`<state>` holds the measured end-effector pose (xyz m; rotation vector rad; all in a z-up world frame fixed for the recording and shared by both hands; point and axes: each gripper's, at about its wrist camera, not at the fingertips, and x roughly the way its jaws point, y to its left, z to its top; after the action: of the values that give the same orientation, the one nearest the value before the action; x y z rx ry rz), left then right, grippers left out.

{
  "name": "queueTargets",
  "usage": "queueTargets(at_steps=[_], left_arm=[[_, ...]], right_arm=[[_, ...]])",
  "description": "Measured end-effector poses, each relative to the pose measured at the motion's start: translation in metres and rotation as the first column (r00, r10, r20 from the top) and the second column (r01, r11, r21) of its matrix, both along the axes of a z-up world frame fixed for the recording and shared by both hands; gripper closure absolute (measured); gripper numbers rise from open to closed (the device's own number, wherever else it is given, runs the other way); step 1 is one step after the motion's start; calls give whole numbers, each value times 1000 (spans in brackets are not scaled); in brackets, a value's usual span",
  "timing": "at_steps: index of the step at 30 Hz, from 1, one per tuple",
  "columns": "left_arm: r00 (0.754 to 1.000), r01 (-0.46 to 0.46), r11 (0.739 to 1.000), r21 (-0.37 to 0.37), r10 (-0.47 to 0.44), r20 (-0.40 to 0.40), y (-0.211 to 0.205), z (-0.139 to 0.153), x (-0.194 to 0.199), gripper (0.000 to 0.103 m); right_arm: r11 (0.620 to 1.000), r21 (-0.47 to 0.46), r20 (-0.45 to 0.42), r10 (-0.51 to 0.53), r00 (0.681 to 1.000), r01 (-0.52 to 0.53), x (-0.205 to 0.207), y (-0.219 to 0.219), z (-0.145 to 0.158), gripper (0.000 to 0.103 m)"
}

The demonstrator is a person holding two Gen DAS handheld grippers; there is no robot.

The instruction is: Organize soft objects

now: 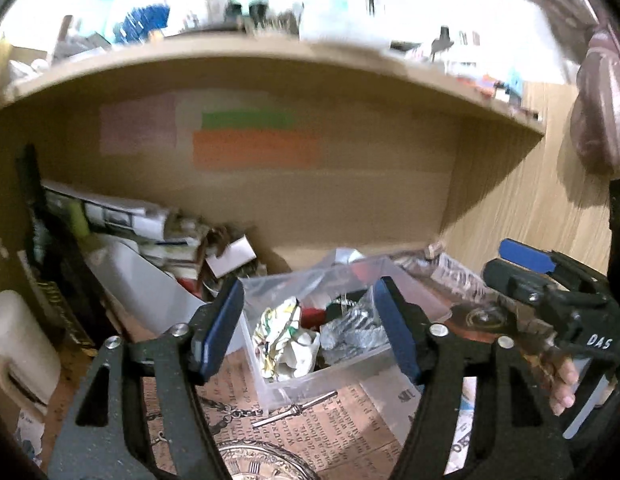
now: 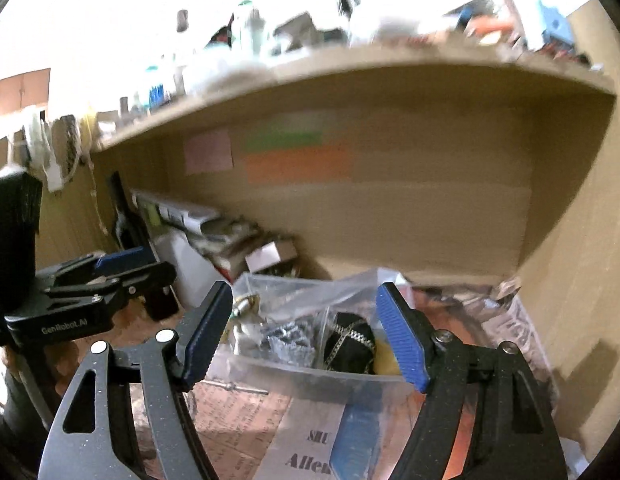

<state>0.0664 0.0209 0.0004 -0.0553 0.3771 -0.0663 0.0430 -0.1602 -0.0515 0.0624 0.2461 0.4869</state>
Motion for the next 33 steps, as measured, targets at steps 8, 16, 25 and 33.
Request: queueTargets(at_steps=[8, 16, 25, 33], left_arm=[[995, -44, 999, 5, 43, 94, -5, 14, -33, 13], [989, -69, 997, 25, 65, 129, -11, 16, -49, 1], [988, -68, 997, 28, 64, 140, -13, 17, -55, 0], [988, -69, 997, 27, 64, 138, -13, 16, -56, 0]], right_arm=[[999, 46, 75, -31, 997, 28, -28, -14, 10, 14], [997, 49, 112, -57, 992, 52, -42, -15, 13, 0], [998, 49, 118, -54, 991, 49, -47, -13, 13, 0], [998, 46, 123, -49, 991, 44, -50, -11, 13, 0]])
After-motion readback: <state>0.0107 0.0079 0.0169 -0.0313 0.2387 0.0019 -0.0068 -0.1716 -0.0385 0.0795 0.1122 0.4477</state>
